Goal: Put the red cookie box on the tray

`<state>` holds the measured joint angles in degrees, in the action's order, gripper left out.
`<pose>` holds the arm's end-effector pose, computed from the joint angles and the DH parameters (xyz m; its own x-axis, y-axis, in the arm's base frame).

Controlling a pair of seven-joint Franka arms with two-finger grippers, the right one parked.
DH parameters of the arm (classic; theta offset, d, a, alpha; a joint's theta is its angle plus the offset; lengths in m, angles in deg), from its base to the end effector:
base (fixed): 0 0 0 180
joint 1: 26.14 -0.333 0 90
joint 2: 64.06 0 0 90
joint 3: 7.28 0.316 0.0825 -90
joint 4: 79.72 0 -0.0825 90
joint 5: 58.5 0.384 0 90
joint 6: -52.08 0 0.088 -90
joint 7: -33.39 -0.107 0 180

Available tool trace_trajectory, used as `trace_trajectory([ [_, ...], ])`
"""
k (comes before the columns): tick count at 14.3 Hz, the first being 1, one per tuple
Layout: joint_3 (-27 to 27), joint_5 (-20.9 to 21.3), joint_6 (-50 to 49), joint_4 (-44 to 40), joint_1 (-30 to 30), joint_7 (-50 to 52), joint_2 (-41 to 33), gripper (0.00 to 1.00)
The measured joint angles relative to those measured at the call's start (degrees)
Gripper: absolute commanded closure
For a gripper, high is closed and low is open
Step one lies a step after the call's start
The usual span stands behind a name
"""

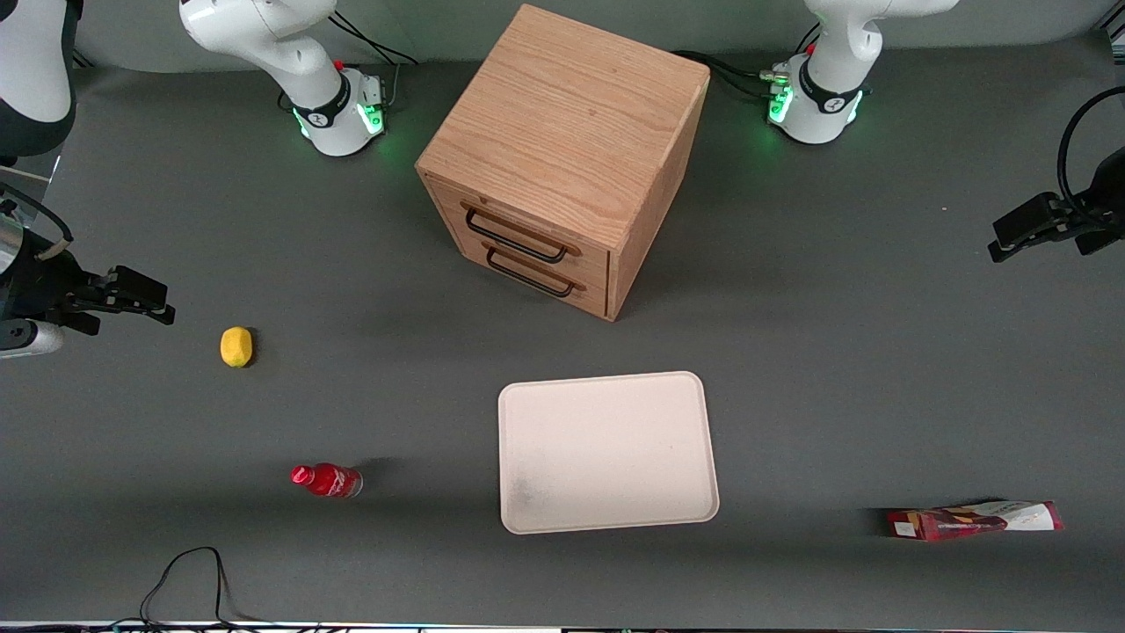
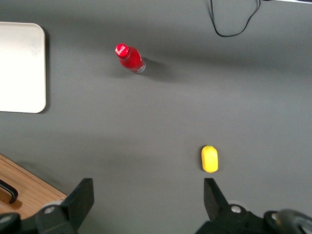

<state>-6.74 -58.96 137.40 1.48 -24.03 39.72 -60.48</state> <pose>0.5657 -0.0166 0.6542 0.9966 0.0823 0.0086 0.0822 -0.9966 0.0084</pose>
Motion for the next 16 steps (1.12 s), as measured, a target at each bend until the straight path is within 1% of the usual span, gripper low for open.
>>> trace_trajectory([
  [10, -0.13, 0.42, 0.03, 0.20, -0.02, 0.30, 0.10, 0.00],
  [16, -0.06, 0.50, 0.71, 0.68, -0.34, 0.31, 1.56, 0.00],
])
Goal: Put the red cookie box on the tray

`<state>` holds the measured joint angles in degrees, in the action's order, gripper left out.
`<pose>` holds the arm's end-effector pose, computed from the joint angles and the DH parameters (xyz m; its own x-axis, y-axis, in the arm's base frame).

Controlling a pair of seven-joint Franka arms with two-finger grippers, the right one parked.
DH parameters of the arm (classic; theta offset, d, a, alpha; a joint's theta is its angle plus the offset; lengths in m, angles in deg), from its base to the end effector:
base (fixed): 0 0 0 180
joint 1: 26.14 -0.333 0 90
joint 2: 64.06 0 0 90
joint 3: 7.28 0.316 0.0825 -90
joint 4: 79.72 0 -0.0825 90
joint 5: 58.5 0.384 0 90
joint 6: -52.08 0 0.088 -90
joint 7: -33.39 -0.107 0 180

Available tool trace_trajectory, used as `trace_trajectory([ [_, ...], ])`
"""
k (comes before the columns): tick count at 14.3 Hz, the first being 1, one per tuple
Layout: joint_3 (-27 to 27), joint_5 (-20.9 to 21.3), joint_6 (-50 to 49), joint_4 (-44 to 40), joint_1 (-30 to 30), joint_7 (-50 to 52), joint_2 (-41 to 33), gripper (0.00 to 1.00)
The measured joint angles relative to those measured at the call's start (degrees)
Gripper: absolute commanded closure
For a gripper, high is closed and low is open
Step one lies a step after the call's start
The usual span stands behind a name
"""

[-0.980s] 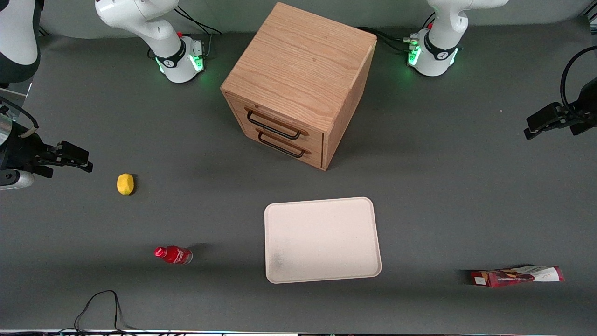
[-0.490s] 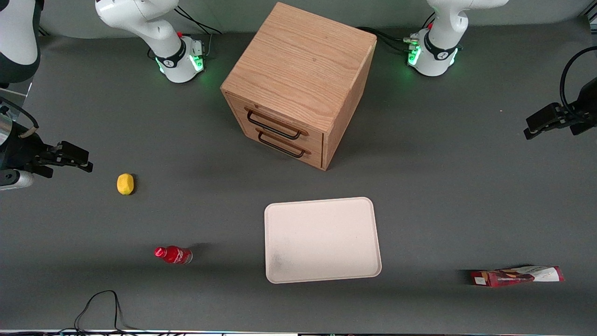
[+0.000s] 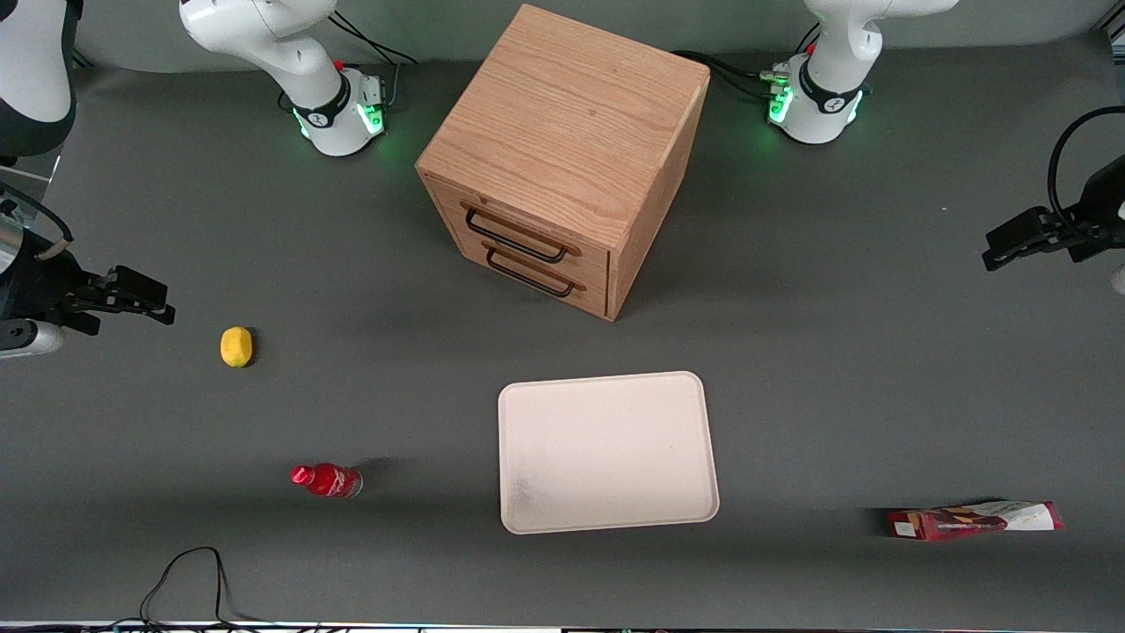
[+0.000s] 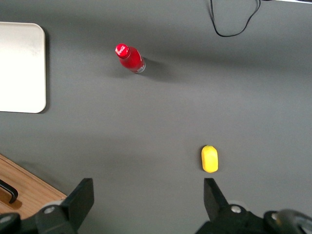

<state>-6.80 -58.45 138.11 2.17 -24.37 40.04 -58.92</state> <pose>0.5757 -0.0131 0.6341 0.9955 0.0935 -0.0171 0.0934 -0.9956 -0.0036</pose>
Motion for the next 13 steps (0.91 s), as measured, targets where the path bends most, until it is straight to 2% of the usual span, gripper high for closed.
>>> trace_trajectory([
  [4, 0.09, 0.00, 1.69, -4.83, -1.24, 0.00, 4.59, 0.00],
  [13, 0.06, 0.23, 2.57, -29.41, -6.76, -7.27, 26.85, 0.00],
])
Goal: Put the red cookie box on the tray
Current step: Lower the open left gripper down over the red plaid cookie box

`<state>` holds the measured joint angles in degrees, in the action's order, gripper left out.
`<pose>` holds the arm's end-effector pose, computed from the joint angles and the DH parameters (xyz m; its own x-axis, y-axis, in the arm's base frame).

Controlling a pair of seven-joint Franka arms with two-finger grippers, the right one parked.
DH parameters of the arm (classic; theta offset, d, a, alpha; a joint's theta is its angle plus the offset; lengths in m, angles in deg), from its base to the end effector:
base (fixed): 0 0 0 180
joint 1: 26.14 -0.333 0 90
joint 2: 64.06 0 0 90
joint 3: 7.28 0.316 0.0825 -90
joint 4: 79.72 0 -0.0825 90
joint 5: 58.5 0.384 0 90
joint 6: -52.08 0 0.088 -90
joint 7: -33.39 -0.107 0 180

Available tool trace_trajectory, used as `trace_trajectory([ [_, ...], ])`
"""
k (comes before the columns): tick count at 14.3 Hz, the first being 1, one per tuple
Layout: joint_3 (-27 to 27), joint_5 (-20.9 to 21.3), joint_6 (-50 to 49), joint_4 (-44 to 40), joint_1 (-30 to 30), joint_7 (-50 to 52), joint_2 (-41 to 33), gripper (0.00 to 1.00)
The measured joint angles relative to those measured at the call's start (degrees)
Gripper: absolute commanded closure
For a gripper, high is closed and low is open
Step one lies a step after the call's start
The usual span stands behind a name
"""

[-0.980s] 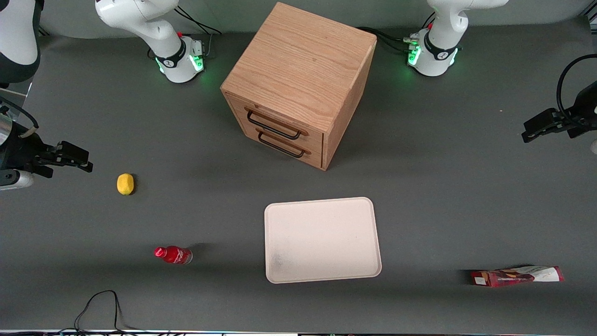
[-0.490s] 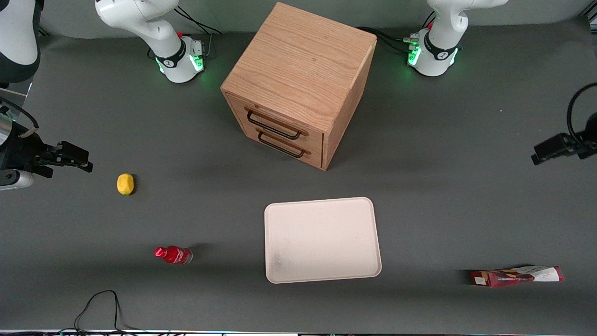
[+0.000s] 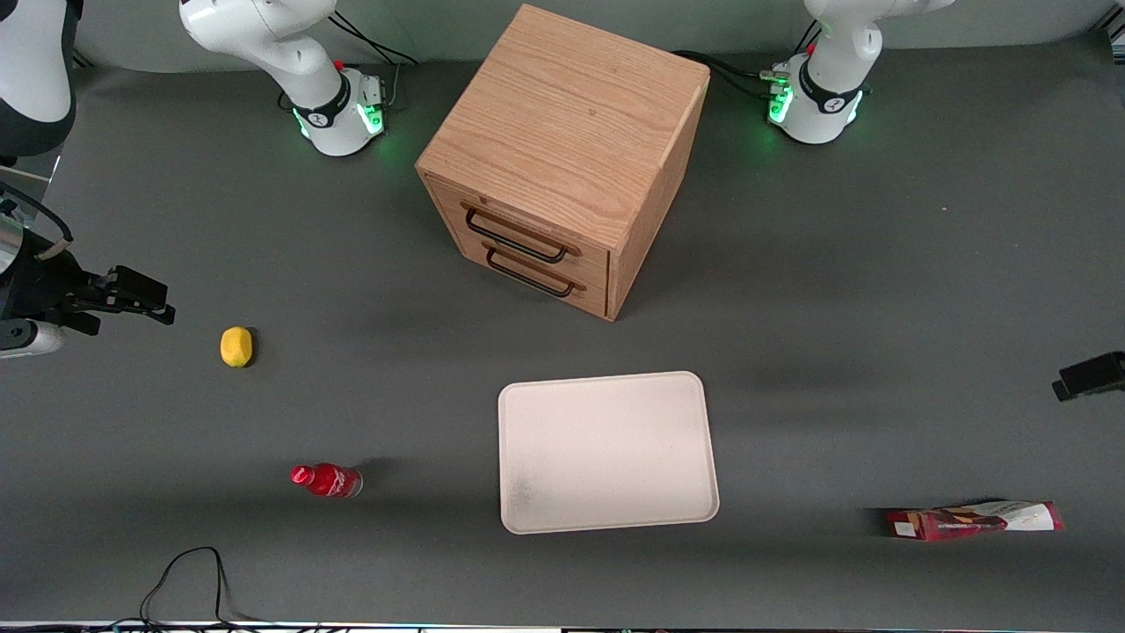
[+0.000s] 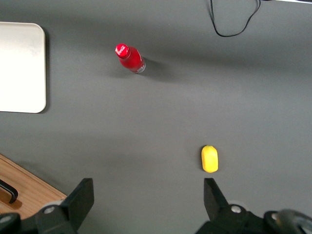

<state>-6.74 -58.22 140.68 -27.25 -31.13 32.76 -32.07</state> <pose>0.7040 0.0665 0.5761 0.9939 0.0835 0.0721 0.0845 -0.9964 -0.0107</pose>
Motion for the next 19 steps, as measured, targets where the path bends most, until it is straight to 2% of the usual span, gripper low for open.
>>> trace_trajectory([
  [4, -0.07, 0.00, 4.43, -5.41, -0.74, -1.43, 6.71, 0.00],
  [8, -0.06, -0.01, 4.54, -6.48, -0.96, 2.33, 7.46, 0.00],
  [11, -0.07, -0.03, 4.53, -6.49, -1.41, 14.98, 7.47, 0.00],
  [19, -0.08, -0.04, 6.48, -6.51, -1.58, 56.73, 7.47, 0.00],
])
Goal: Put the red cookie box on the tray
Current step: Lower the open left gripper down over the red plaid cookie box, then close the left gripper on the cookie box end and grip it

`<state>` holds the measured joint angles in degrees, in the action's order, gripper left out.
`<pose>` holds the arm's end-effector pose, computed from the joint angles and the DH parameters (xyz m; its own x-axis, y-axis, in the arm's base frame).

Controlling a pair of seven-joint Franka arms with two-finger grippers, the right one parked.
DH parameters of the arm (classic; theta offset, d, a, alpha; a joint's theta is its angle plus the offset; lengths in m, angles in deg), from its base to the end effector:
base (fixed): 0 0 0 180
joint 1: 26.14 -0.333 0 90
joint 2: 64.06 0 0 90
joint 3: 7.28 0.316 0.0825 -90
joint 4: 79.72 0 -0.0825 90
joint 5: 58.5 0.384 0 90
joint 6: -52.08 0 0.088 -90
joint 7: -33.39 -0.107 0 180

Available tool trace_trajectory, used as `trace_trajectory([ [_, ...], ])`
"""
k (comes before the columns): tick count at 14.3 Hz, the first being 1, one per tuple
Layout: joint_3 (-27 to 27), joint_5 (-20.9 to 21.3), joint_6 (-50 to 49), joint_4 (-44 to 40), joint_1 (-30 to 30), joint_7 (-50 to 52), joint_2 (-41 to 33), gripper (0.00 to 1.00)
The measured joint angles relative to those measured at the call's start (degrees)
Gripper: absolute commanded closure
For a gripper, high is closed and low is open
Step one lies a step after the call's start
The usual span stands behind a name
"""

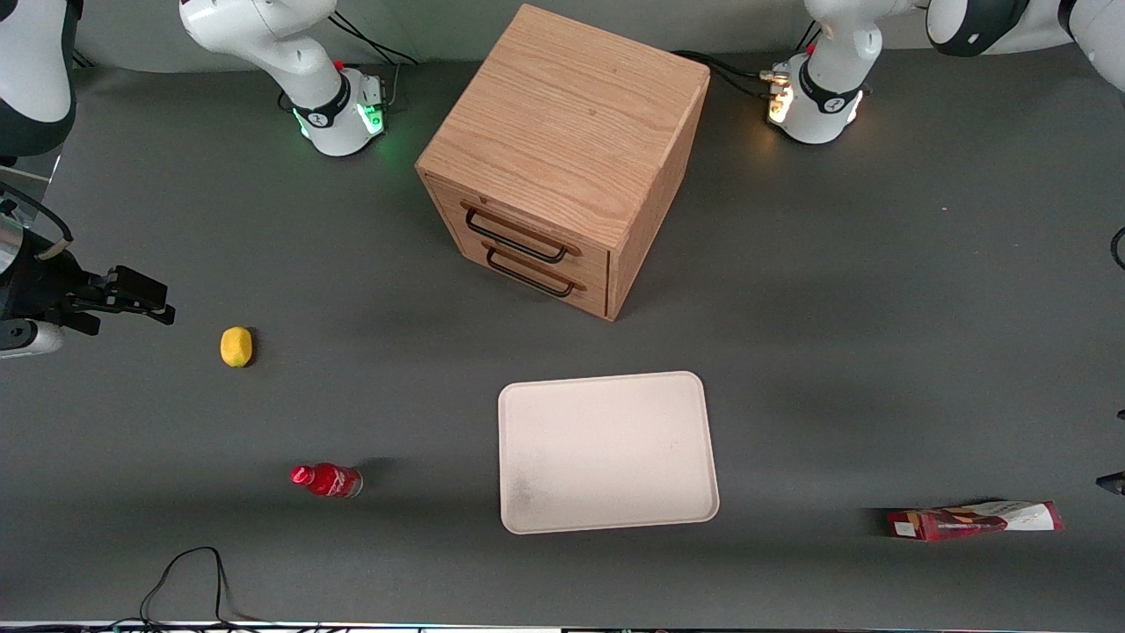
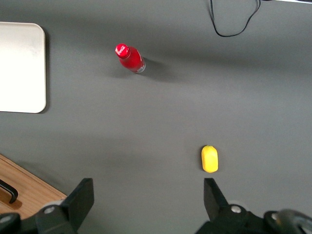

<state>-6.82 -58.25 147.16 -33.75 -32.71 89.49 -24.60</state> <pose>0.7401 0.0892 0.5467 0.4456 0.8895 0.1013 0.8799 -0.4560 0.1339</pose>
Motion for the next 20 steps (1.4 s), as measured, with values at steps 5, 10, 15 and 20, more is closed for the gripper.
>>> trace_trajectory([
  [5, 0.01, 0.04, 1.72, 0.67, -0.04, 18.50, 0.22, 0.00],
  [10, 0.02, 0.05, 8.38, 6.88, -0.05, 19.94, 2.68, 0.00],
  [15, 0.04, 0.05, 14.14, 9.63, -0.64, 23.97, 8.66, 0.00],
  [20, -0.04, 0.05, 21.73, 10.38, -0.80, 25.77, 13.67, 0.00],
])
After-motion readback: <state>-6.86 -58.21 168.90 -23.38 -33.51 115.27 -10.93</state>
